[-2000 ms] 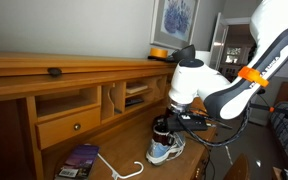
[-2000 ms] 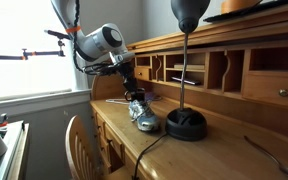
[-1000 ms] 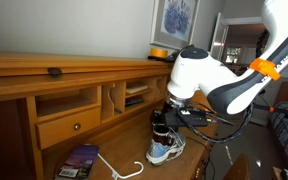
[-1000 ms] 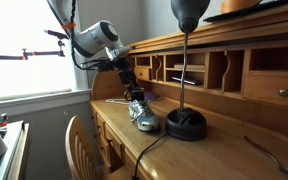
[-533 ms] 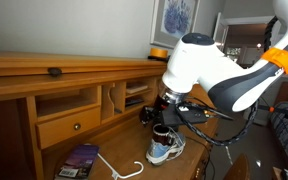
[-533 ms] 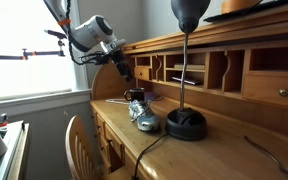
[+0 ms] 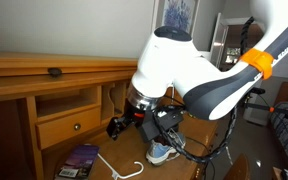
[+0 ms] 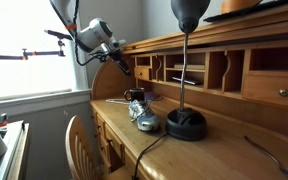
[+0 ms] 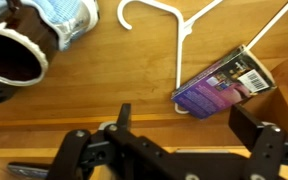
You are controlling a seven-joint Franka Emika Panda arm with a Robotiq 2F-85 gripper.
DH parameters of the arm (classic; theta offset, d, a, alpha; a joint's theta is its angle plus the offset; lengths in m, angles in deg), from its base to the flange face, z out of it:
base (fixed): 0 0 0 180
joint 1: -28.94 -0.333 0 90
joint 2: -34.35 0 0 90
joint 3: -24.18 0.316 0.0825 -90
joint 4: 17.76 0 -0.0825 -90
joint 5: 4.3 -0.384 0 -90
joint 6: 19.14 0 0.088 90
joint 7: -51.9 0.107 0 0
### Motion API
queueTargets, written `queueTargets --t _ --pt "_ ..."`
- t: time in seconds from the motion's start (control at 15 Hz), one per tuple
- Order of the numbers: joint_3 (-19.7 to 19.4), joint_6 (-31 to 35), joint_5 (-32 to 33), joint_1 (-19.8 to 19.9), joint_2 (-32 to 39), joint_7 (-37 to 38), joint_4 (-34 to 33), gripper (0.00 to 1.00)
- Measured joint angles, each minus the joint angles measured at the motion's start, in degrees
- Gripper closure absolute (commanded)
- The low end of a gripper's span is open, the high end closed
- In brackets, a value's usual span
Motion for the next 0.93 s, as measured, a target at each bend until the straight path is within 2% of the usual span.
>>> queueTargets --t 0.47,0.67,0.93 --pt "1.39 -1.18 4.22 -4.58 15.24 -13.43 -12.74 0.00" --pt "-2.92 -2.07 5.88 -9.94 19.84 -17.20 -17.31 0.00" --pt "-7.94 -2.91 9.12 -16.01 25.07 -17.60 -23.38 0.00"
